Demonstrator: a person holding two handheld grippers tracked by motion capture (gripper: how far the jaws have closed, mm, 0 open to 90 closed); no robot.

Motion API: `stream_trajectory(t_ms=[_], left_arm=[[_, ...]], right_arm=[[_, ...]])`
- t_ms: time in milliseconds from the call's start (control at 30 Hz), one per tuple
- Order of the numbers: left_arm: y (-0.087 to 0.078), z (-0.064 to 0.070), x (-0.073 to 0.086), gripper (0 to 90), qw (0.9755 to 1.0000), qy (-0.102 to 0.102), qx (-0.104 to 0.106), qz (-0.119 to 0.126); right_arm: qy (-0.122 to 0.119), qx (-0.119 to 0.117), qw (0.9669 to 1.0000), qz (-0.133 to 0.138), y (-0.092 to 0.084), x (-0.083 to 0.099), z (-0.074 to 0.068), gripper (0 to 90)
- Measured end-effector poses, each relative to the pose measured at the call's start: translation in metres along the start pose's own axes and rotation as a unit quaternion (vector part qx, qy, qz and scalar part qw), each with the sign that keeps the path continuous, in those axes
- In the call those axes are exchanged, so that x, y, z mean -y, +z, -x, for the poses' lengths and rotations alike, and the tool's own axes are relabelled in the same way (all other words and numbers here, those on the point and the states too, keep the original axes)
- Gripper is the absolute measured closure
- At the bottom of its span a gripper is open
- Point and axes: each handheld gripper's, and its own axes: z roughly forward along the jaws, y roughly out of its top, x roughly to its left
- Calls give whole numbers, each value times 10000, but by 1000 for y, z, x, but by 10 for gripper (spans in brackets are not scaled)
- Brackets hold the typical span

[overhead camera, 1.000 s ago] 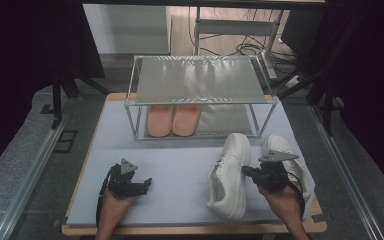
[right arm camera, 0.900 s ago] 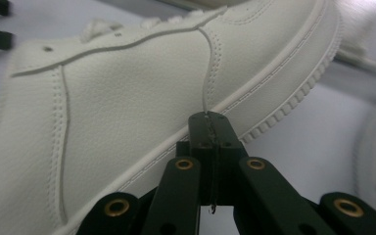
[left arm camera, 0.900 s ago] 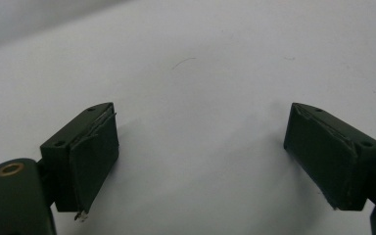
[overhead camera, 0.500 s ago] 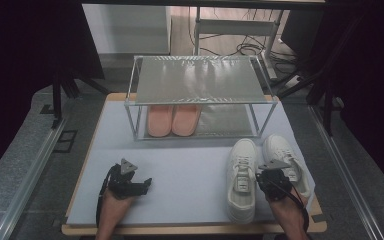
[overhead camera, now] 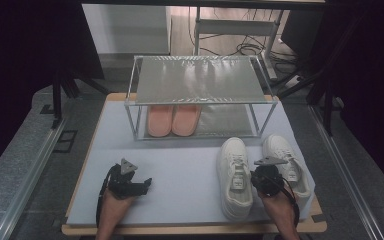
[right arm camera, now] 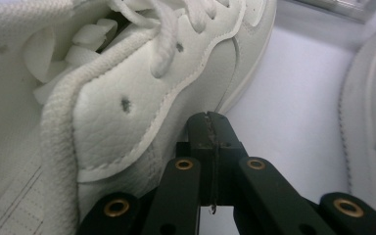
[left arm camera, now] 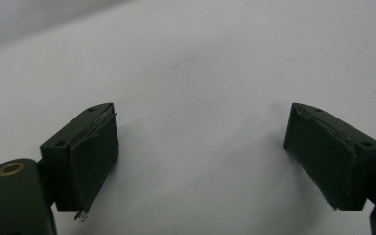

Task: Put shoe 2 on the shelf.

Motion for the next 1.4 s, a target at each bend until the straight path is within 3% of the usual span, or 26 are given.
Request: stream_trajectory(t_ms=[333,767,900,967,1100,1400], left_arm=[[0,0,0,132,10000,3,3,-4],[0,0,0,132,10000,3,1,-3],[0,0,0,132,10000,3,3,-1],[0,0,0,132,10000,4,3,-3],[0,0,0,132,10000,4,2,-2],[0,0,0,131,10000,-1,1,1]], right_arm=[[-31,-340,9994,112,14,-12,-3,900],[-188,-856,9960,202,34,-28,-8,900],[-188,-818,9963,169,43,-33,-1,898],[-146,-948,9952,171,47,-37,4,885],[-144,-974,9949,202,53,-42,8,898],[-24,-1328,9910,189,57,-45,10,900]])
